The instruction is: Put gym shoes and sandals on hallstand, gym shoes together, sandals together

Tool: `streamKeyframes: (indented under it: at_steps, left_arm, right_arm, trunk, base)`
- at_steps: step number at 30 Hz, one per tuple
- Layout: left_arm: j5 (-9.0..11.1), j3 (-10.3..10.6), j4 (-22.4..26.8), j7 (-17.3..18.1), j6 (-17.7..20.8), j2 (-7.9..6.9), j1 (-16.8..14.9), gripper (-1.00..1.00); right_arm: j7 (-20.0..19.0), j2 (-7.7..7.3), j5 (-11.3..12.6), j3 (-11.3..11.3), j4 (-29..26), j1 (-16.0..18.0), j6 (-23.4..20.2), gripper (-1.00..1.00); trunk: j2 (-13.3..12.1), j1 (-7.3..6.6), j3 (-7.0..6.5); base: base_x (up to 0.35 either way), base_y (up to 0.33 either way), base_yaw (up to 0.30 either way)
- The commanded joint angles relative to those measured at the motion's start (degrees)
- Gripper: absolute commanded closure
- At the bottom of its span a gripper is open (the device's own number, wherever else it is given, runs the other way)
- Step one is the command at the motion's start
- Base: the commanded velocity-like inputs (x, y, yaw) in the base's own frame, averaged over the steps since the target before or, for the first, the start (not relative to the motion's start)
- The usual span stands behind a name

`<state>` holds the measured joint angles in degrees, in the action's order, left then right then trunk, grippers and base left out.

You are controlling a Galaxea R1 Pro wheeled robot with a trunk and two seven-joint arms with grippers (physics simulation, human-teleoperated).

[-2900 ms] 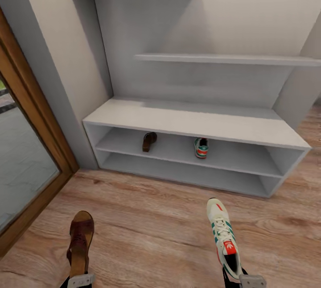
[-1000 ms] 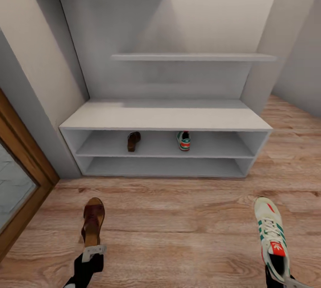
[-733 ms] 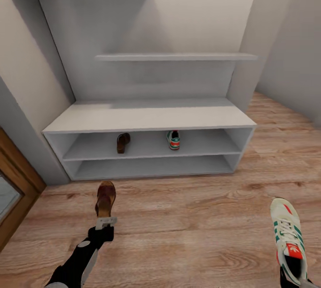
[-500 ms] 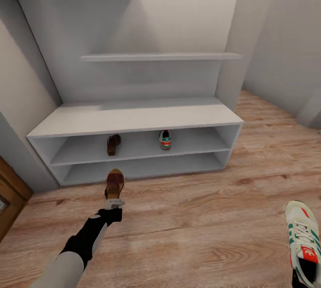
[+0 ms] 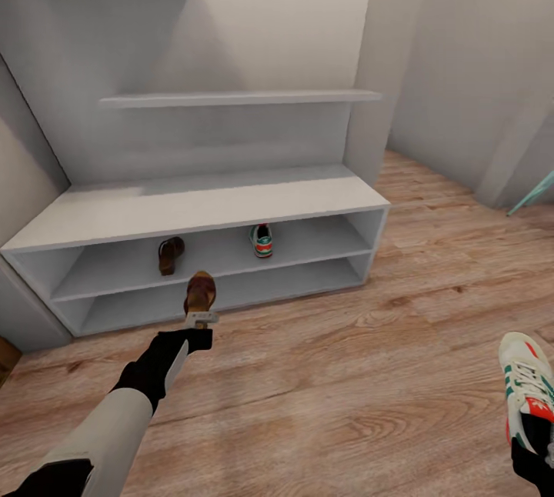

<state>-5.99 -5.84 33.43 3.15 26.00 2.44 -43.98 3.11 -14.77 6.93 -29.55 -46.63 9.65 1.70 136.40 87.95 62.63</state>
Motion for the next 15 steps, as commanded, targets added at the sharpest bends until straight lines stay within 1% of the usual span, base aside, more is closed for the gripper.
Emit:
streamKeyframes:
  at_steps: [1,3,4,10,13,15]
  left_arm:
    - [-0.7,-0.5,0.2,0.4,0.4,0.05,0.0,1.00]
    - [-0.8,-0.6,0.3,0.4,0.6,0.01,0.0,1.00]
    - [-0.7,-0.6,0.3,0.3,0.8,-0.02,-0.1,1.00]
    - [-0.8,-0.9,0.4,-0.1,1.5,-0.30,-0.7,1.00]
    - [-0.8,-1.1,1.4,-0.2,1.6,-0.41,-0.9,1.00]
    - [-0.7,-1.2,2.9,-0.3,1.6,-0.42,-1.1,1.00]
  right_arm:
    - [0.1,0.02,0.6,0.1,-0.2,0.0,0.0,1.00]
    - [0.1,0.06,0.6,0.1,-0.3,0.0,-0.2,1.00]
    - [0.1,0.07,0.6,0.1,-0.4,0.0,-0.3,1.00]
    - [0.1,0.09,0.6,0.1,-0.5,0.0,-0.4,1.00]
    - [0.1,0.09,0.5,0.1,-0.5,0.0,-0.4,1.00]
    - [0.1,0.04,0.5,0.0,-0.5,0.0,-0.3,1.00]
  trunk:
    - [0.0,-0.01,0.05]
    - [0.0,-0.01,0.06]
    - [0.4,0.21,0.26]
    - [2.8,1.53,1.74]
    - [4.0,2.19,2.53]
    - [4.8,2.62,3.07]
  base:
    - [0.000,0.000,-0.010]
    - [0.000,0.000,-0.004]
    - [0.000,0.000,-0.003]
    - [0.000,0.000,0.000]
    - [0.000,0.000,0.000]
    - [0.000,0.000,0.000]
